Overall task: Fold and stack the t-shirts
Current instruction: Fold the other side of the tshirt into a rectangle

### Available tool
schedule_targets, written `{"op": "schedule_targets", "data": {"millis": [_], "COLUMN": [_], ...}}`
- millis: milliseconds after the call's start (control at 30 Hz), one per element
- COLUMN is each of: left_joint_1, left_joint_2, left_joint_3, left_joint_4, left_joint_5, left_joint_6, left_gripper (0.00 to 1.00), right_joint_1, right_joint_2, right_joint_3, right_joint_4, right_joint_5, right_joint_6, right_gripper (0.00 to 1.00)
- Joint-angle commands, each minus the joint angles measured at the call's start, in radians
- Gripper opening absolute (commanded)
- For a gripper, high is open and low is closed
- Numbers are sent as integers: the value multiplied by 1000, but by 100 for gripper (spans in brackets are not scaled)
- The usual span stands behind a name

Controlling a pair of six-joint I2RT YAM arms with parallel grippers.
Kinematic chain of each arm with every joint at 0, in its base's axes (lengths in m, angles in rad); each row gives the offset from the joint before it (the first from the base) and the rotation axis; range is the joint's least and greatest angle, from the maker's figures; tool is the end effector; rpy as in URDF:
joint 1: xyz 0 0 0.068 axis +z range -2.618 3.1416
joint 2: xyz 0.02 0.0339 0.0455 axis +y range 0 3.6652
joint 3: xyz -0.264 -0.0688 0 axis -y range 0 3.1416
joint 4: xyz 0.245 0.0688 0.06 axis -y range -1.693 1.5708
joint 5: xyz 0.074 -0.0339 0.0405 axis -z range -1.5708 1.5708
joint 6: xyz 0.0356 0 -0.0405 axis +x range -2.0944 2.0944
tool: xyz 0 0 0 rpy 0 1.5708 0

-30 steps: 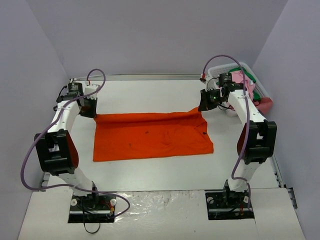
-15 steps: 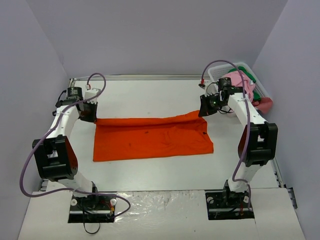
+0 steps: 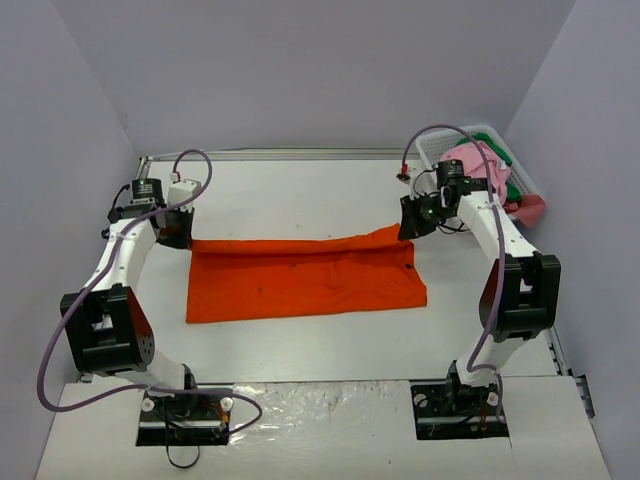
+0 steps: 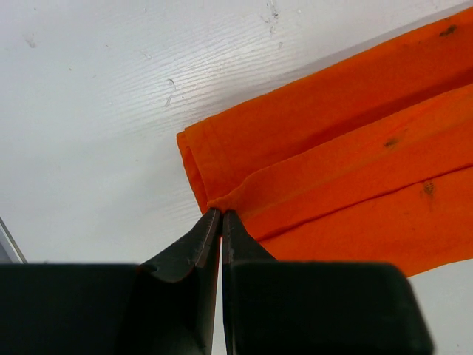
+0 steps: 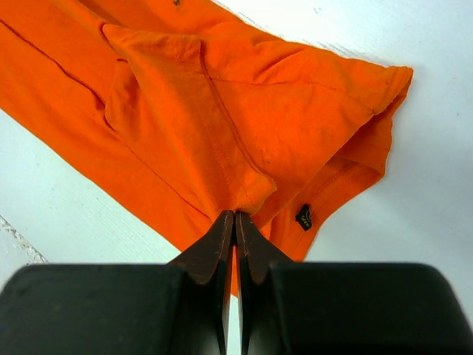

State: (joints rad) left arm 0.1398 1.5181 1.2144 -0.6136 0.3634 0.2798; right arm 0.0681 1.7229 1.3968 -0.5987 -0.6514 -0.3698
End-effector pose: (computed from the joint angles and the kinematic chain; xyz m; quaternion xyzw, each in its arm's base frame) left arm 0.3217 0.0325 0.2759 0.1230 0.9252 -0.1016 0.3444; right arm 0.3706 0.0469 0.2711 -0.2943 0.8549 0.2548 0.3429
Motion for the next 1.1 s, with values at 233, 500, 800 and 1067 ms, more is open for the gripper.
{"op": "schedule_targets", "data": {"millis": [233,500,800,1067], "left_joint_1": [11,11,11,9], "left_joint_2": [-62,-94,-102,-99], "left_joint_3": [-19,-82,-141,-168], "left_joint_4": [-8,11,23,31], "left_joint_5": [-7,-23,-35,-32], "left_joint_6": [36,44,62,71], "left_gripper": [2,3,2,2], "right_joint_1": [10,10,39,53], "right_joint_2": [-82,-97,-91,-83], "right_joint_3": [-51,-87,-143,-174], "right_joint_4": [-59,-67,-73,-76], "right_joint_5": [10,10,25,56], "right_joint_6": [-40,-54,-69,-83], "right_gripper": [0,0,0,0]}}
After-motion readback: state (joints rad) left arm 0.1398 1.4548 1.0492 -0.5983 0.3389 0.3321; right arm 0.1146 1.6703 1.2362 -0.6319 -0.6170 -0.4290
